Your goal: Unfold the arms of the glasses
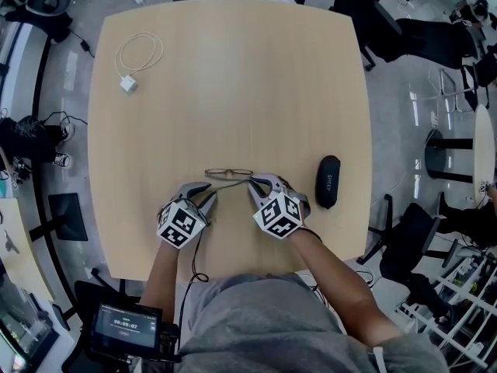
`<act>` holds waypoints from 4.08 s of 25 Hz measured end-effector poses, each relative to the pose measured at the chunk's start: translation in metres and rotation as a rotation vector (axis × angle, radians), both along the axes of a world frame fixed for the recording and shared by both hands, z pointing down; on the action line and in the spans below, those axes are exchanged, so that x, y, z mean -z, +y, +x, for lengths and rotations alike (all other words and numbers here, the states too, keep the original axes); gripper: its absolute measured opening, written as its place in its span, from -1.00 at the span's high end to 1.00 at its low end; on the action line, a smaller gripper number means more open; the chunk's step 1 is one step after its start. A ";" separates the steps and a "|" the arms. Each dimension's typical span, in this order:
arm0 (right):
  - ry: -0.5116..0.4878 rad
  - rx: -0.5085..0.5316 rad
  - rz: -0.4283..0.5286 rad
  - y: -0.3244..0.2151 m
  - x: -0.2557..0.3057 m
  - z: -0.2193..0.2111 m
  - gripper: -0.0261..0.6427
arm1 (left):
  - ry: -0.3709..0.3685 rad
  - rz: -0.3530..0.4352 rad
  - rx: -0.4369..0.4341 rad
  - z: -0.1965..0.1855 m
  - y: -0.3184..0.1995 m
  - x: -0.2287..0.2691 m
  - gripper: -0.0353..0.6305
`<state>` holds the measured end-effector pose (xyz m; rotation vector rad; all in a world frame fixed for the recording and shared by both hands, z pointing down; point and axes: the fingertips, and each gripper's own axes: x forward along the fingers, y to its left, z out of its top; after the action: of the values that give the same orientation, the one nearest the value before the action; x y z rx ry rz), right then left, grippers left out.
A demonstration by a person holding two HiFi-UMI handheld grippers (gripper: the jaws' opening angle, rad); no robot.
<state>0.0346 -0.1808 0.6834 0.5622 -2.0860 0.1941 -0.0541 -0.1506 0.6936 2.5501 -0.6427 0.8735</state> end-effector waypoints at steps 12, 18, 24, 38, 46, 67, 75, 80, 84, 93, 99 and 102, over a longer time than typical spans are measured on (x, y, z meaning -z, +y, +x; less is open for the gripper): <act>0.006 -0.018 0.007 0.006 0.006 -0.001 0.85 | -0.038 -0.028 0.022 0.005 0.007 -0.001 0.81; 0.011 -0.024 0.011 0.012 0.007 0.000 0.85 | -0.025 -0.044 0.061 0.008 0.014 -0.002 0.81; 0.012 -0.026 0.009 0.022 0.010 -0.001 0.85 | -0.011 -0.058 0.065 0.015 0.026 0.001 0.81; 0.017 -0.004 -0.004 0.059 0.013 -0.005 0.85 | 0.036 -0.114 0.079 0.036 0.059 0.002 0.82; 0.014 0.046 -0.016 0.081 0.011 -0.020 0.85 | 0.093 -0.138 0.121 0.039 0.065 0.006 0.82; -0.018 0.197 -0.065 0.106 0.009 -0.038 0.85 | 0.172 -0.190 0.153 0.059 0.082 0.009 0.82; -0.046 0.265 -0.116 0.108 0.006 -0.037 0.84 | 0.234 -0.210 0.090 0.055 0.085 0.023 0.82; -0.042 0.301 -0.144 0.113 0.002 -0.041 0.82 | 0.282 -0.176 0.066 0.053 0.084 0.035 0.81; -0.031 0.322 -0.178 0.119 -0.004 -0.042 0.60 | 0.345 -0.147 0.088 0.048 0.071 0.049 0.81; -0.020 0.328 -0.187 0.122 -0.011 -0.045 0.54 | 0.241 -0.134 -0.006 0.055 0.050 0.029 0.81; 0.009 0.329 -0.205 0.126 -0.018 -0.045 0.51 | 0.049 -0.133 -0.116 0.057 0.064 -0.001 0.81; 0.016 0.327 -0.207 0.128 -0.022 -0.046 0.50 | 0.021 -0.114 -0.150 0.058 0.065 -0.004 0.81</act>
<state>-0.0116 -0.0527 0.7054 0.0946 -2.0779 0.2113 0.0035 -0.0852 0.6976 2.5261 -0.3873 0.9038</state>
